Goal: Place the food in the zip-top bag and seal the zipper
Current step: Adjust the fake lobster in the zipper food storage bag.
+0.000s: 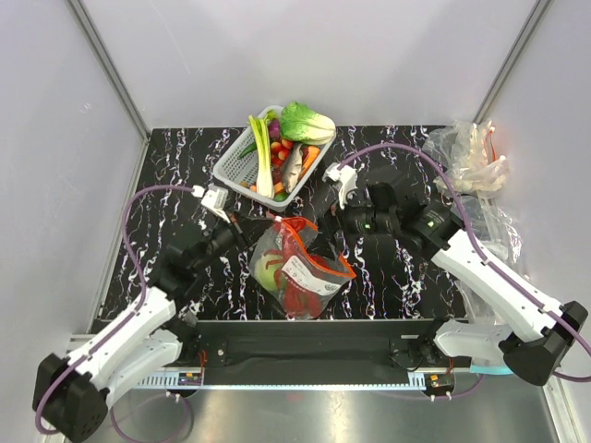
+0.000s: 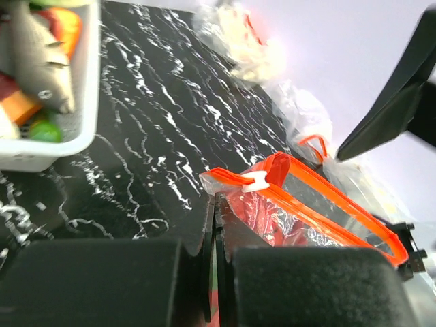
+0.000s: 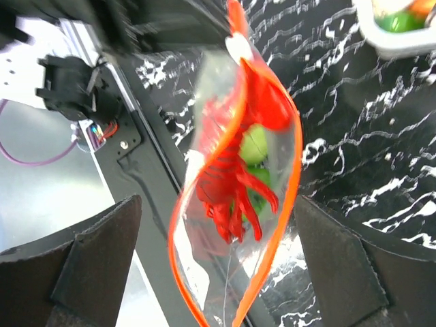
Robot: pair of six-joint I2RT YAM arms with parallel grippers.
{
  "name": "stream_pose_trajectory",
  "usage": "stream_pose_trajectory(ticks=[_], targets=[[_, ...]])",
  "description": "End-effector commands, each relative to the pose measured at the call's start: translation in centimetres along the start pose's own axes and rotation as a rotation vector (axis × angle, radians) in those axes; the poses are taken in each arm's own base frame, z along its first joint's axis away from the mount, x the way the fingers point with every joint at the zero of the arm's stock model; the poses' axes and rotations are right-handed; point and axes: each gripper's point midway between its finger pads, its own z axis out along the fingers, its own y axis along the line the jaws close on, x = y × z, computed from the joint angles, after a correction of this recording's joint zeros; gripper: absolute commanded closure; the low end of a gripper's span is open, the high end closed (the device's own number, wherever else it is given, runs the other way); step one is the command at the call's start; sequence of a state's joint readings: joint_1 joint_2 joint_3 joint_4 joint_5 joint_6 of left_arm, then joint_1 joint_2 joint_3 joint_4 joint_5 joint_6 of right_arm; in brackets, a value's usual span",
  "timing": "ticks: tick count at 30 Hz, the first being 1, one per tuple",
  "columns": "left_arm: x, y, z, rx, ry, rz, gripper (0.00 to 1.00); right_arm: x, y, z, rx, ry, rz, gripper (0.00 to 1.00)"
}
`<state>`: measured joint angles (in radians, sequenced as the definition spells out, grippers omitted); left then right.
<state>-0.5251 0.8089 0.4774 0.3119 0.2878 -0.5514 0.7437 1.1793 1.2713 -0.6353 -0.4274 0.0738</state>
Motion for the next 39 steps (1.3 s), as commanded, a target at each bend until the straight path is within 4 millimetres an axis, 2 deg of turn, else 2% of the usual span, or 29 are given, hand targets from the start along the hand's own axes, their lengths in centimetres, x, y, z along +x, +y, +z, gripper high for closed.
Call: stream_pose_trajectory(ticks=[1, 2, 4, 5, 7, 9, 12, 15, 20, 22, 28, 32, 34, 36, 38, 39], targets=[[-1.5, 0.7, -1.5, -0.086, -0.070, -0.016, 1.00, -1.6, 0.2, 0.3, -0.005, -0.075, -0.010, 0.08], [-2.4, 0.3, -2.2, -0.091, -0.108, -0.008, 1.00, -1.8, 0.1, 0.6, -0.006, -0.071, -0.006, 0.15], [-2.8, 0.1, -3.1, -0.092, -0.132, -0.007, 1.00, -2.2, -0.1, 1.1, 0.003, -0.064, 0.027, 0.31], [-3.5, -0.6, -3.8, -0.074, -0.165, -0.001, 1.00, -2.5, -0.4, 1.7, 0.007, -0.059, 0.038, 0.48], [-3.5, -0.8, -4.4, -0.066, -0.174, 0.000, 1.00, -3.1, -0.1, 2.2, -0.008, -0.066, 0.081, 0.61], [-3.6, -1.2, -4.9, -0.049, -0.185, 0.001, 1.00, -3.7, 0.0, 2.9, -0.022, -0.086, 0.112, 0.71], [-2.9, -1.5, -5.3, -0.020, -0.181, -0.008, 1.00, -3.8, 1.3, 3.7, -0.060, -0.086, 0.146, 0.76], [-2.2, -1.4, -5.6, -0.008, -0.188, -0.006, 1.00, -3.5, 1.3, 4.9, -0.027, -0.077, 0.145, 0.76], [-2.4, -1.7, -6.3, 0.012, -0.216, 0.006, 1.00, -2.3, 1.9, 7.9, -0.024, -0.027, 0.147, 0.73], [-2.6, -1.8, -6.5, 0.011, -0.227, 0.009, 1.00, -2.1, 1.9, 8.6, -0.008, -0.019, 0.137, 0.63], [-3.2, -2.2, -7.2, 0.018, -0.259, 0.011, 1.00, -1.1, 2.8, 10.5, -0.006, 0.010, 0.104, 0.45], [-2.7, -2.0, -7.0, 0.019, -0.246, 0.004, 1.00, -0.3, 4.7, 11.3, -0.056, 0.014, 0.070, 0.38], [-2.6, -2.0, -7.1, 0.019, -0.248, 0.001, 1.00, 0.0, 5.3, 11.7, -0.074, 0.010, 0.070, 0.38], [-2.6, -1.9, -7.3, 0.017, -0.255, 0.000, 1.00, 0.5, 5.2, 12.1, -0.072, 0.023, 0.082, 0.48], [-2.8, -2.0, -7.5, 0.016, -0.268, 0.000, 1.00, 1.1, 5.5, 12.8, -0.084, 0.038, 0.084, 0.50], [-2.7, -1.9, -7.6, 0.013, -0.266, -0.004, 1.00, 1.3, 5.7, 13.1, -0.090, 0.041, 0.084, 0.60]])
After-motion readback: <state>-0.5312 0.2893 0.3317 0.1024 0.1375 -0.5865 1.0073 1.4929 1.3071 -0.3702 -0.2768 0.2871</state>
